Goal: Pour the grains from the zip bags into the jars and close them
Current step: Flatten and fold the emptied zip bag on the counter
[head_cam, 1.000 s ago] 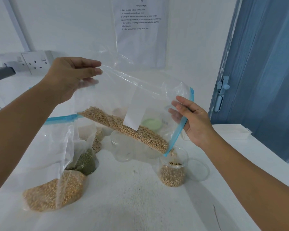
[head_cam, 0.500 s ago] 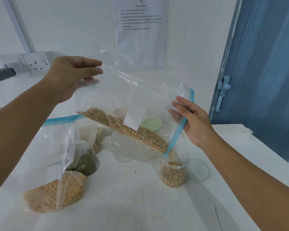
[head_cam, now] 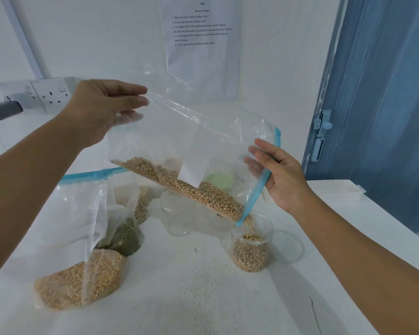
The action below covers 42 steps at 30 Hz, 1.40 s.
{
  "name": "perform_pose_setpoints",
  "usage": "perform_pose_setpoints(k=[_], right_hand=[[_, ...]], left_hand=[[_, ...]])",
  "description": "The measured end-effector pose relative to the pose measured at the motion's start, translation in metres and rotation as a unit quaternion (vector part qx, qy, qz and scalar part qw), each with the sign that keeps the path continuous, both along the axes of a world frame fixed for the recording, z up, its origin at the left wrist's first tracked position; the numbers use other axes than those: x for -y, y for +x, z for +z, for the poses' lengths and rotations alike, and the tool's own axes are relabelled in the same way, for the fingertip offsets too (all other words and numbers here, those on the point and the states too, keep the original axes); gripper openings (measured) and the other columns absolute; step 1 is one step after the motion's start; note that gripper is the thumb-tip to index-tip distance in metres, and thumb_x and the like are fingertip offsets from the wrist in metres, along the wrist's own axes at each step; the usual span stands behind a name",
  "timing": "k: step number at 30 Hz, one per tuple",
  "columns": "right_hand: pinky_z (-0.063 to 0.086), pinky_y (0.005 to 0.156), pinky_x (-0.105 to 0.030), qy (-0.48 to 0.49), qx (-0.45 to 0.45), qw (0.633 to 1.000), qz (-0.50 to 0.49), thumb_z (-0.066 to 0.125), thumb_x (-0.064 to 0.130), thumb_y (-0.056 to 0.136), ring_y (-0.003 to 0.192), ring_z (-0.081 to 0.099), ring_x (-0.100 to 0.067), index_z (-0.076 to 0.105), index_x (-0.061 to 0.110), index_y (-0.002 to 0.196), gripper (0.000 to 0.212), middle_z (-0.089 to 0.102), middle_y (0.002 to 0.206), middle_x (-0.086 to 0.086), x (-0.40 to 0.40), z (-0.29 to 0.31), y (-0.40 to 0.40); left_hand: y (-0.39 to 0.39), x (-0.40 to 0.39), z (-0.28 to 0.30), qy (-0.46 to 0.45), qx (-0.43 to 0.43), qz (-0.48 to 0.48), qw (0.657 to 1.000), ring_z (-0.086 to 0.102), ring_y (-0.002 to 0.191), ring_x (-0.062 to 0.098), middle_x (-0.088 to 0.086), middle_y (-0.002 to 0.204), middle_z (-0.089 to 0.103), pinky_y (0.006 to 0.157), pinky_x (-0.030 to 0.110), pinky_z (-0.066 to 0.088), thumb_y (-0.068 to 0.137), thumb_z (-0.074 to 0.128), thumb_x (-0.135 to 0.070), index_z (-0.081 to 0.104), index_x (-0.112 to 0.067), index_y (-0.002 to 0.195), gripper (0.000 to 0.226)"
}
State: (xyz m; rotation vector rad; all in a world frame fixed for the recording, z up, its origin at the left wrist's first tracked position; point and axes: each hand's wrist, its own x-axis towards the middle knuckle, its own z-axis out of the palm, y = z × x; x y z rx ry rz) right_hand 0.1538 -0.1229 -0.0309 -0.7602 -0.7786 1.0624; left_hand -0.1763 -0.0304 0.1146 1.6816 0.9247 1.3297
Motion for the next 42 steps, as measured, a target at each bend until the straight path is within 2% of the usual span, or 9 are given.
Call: perform_pose_setpoints(k=[6, 9, 12, 17, 21, 25, 36, 42], right_hand=[[0.060, 0.096, -0.036, -0.002, -0.004, 1.000, 0.001, 0.067, 0.004, 0.095, 0.104, 0.076, -0.027, 0.074, 0.012, 0.121, 0.028, 0.077, 0.117, -0.007, 0.0003, -0.0016, -0.0007], [0.062, 0.092, -0.033, -0.002, -0.005, 1.000, 0.001, 0.067, 0.003, 0.094, 0.103, 0.076, -0.027, 0.074, 0.012, 0.120, 0.028, 0.077, 0.116, -0.007, 0.0000, -0.0027, -0.0004], [0.062, 0.087, -0.030, 0.000, -0.005, 1.000, 0.000, 0.068, 0.005, 0.092, 0.103, 0.076, -0.026, 0.074, 0.013, 0.119, 0.029, 0.077, 0.118, -0.006, -0.0006, -0.0026, 0.0004], [0.062, 0.088, -0.031, 0.002, -0.004, 1.000, -0.001, 0.073, 0.011, 0.081, 0.103, 0.077, -0.026, 0.075, 0.013, 0.118, 0.037, 0.077, 0.118, -0.006, -0.0007, -0.0008, 0.0010], [0.062, 0.090, -0.032, 0.003, -0.004, 1.000, -0.002, 0.073, 0.011, 0.081, 0.104, 0.077, -0.026, 0.075, 0.013, 0.118, 0.037, 0.077, 0.118, -0.006, -0.0008, -0.0006, 0.0009], [0.062, 0.089, -0.031, 0.006, -0.006, 1.000, 0.002, 0.074, 0.012, 0.079, 0.104, 0.077, -0.025, 0.075, 0.013, 0.118, 0.038, 0.077, 0.118, -0.006, -0.0002, 0.0011, -0.0011], [0.062, 0.090, -0.032, 0.000, -0.010, 1.000, 0.000, 0.070, 0.005, 0.090, 0.104, 0.076, -0.025, 0.075, 0.014, 0.118, 0.030, 0.077, 0.118, -0.006, 0.0009, -0.0004, 0.0004], [0.061, 0.095, -0.035, -0.005, -0.012, 1.000, -0.002, 0.069, 0.005, 0.091, 0.105, 0.076, -0.026, 0.074, 0.012, 0.120, 0.030, 0.077, 0.120, -0.008, 0.0014, -0.0044, 0.0024]], left_hand=[[0.0020, 0.0042, -0.0013, 0.000, 0.001, 0.001, 1.000, 0.064, 0.095, 0.029, 0.023, 0.116, 0.073, 0.089, 0.031, 0.062, 0.076, 0.078, -0.010, 0.074, -0.004, 0.118, 0.043], [0.0028, 0.0043, -0.0021, -0.001, 0.004, 0.000, 1.000, 0.067, 0.089, 0.024, 0.018, 0.111, 0.075, 0.087, 0.031, 0.062, 0.078, 0.078, -0.007, 0.077, -0.008, 0.109, 0.031], [0.0005, 0.0017, -0.0022, -0.008, 0.014, -0.006, 1.000, 0.069, 0.089, 0.023, 0.010, 0.097, 0.079, 0.088, 0.034, 0.062, 0.072, 0.081, -0.010, 0.081, -0.015, 0.097, 0.026], [-0.0004, 0.0019, -0.0016, -0.004, 0.011, -0.014, 1.000, 0.069, 0.083, 0.020, 0.006, 0.091, 0.079, 0.087, 0.034, 0.063, 0.072, 0.081, -0.009, 0.077, -0.010, 0.106, 0.033], [-0.0012, 0.0027, 0.0003, -0.007, 0.015, -0.018, 1.000, 0.069, 0.082, 0.020, 0.007, 0.091, 0.079, 0.087, 0.035, 0.063, 0.073, 0.081, -0.008, 0.081, -0.013, 0.098, 0.026], [-0.0024, 0.0033, 0.0027, -0.003, 0.013, -0.014, 1.000, 0.067, 0.078, 0.019, 0.007, 0.090, 0.078, 0.087, 0.035, 0.063, 0.075, 0.081, -0.006, 0.078, -0.009, 0.105, 0.030], [0.0025, 0.0053, 0.0063, 0.002, 0.006, -0.014, 1.000, 0.066, 0.077, 0.018, 0.006, 0.089, 0.078, 0.088, 0.035, 0.062, 0.075, 0.080, -0.006, 0.077, -0.008, 0.107, 0.032], [0.0062, 0.0083, 0.0044, 0.000, -0.002, -0.013, 1.000, 0.067, 0.077, 0.017, 0.007, 0.090, 0.076, 0.090, 0.036, 0.062, 0.072, 0.081, -0.009, 0.076, -0.008, 0.107, 0.035]])
